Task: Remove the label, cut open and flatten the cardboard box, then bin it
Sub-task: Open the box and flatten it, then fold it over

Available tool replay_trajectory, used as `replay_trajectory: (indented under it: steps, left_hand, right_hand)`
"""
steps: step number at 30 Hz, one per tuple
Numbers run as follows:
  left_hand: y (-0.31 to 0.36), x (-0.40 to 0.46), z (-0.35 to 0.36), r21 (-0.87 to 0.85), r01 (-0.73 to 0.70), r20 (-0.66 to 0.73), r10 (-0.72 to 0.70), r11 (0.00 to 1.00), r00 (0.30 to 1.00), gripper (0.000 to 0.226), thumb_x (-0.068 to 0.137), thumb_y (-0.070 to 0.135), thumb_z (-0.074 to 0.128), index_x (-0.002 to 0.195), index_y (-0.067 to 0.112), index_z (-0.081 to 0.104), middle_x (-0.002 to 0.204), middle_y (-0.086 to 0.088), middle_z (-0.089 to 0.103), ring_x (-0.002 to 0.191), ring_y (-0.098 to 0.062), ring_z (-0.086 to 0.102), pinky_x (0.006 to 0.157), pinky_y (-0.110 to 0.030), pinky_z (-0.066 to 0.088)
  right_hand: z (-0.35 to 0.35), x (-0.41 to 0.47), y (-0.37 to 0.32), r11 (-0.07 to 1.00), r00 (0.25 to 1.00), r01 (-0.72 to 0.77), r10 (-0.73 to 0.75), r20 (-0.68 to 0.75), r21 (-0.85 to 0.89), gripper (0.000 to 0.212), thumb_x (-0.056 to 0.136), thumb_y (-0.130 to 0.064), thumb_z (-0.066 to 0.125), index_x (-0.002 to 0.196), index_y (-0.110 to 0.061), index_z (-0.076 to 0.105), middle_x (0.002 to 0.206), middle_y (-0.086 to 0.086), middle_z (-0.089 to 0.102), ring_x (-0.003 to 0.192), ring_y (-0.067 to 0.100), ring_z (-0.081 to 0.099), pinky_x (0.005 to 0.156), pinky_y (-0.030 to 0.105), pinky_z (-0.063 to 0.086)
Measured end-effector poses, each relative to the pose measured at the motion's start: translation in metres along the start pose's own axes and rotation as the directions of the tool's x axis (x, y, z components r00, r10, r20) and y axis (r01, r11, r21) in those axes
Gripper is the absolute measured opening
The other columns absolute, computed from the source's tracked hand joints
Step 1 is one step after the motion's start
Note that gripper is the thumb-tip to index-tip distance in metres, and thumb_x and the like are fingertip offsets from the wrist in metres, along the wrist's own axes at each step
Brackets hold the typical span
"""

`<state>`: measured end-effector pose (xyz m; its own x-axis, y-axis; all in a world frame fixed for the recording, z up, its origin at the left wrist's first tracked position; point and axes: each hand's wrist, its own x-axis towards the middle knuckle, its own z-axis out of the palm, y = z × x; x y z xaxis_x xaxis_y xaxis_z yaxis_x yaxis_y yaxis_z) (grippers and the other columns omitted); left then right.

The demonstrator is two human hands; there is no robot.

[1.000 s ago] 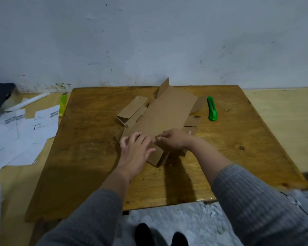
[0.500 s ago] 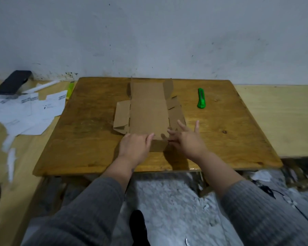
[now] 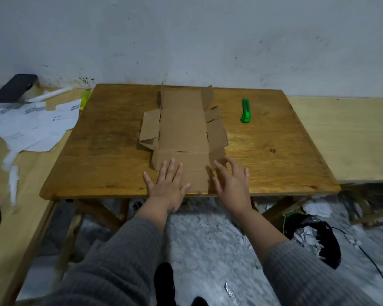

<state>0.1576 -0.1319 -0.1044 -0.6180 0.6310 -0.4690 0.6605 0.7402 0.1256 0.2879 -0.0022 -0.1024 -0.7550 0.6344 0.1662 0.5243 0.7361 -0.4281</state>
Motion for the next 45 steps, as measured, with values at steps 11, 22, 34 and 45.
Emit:
replay_trajectory:
  steps: [11,22,34,45]
  left_hand:
    - [-0.007,-0.001,0.030,-0.040,-0.082,-0.396,0.060,0.996,0.916,0.082,0.096,0.061,0.026,0.146,0.024,-0.027,0.153,-0.004,-0.036,0.139,-0.031,-0.035,0.111,-0.063,-0.016]
    - [-0.022,-0.007,0.005,-0.458,0.055,-0.377,-0.250,0.887,0.892,0.150,0.061,0.073,0.070,0.133,0.016,-0.048,0.159,-0.004,-0.025,0.147,-0.019,-0.017,0.112,-0.057,-0.018]
    - [-0.031,0.004,0.003,-0.211,-0.141,-0.390,0.049,0.967,0.919,0.051,0.103,0.044,0.022,0.151,0.027,0.025,0.161,0.015,0.011,0.147,-0.004,0.005,0.118,-0.043,0.000]
    - [-0.038,0.021,0.003,-0.389,0.065,-0.489,-0.266,0.919,0.831,0.070,0.083,0.062,0.057,0.136,0.019,0.039,0.140,-0.006,0.032,0.129,-0.027,0.030,0.113,-0.048,0.019]
  right_hand:
    - [0.021,0.010,-0.010,0.994,0.972,-0.016,-0.008,0.234,0.104,0.051,0.102,-0.035,0.025,0.150,-0.021,0.018,0.159,-0.007,0.015,0.147,0.010,0.002,0.118,0.048,-0.005]
    - [0.019,0.017,-0.017,0.985,0.973,0.051,-0.012,0.230,-0.165,0.045,0.102,-0.037,0.022,0.143,-0.026,0.038,0.154,-0.009,0.030,0.147,0.014,0.012,0.113,0.056,-0.010]
    - [0.027,0.032,-0.017,0.991,0.990,-0.122,0.118,0.071,0.061,0.027,0.094,-0.039,0.050,0.113,-0.029,0.067,0.129,-0.010,0.056,0.132,0.015,0.038,0.117,0.053,-0.001]
    - [0.029,0.050,-0.024,0.859,0.860,-0.505,0.509,-0.041,0.078,0.051,0.073,-0.049,0.073,0.112,-0.023,0.054,0.129,0.002,0.050,0.132,0.026,0.033,0.117,0.053,0.004]
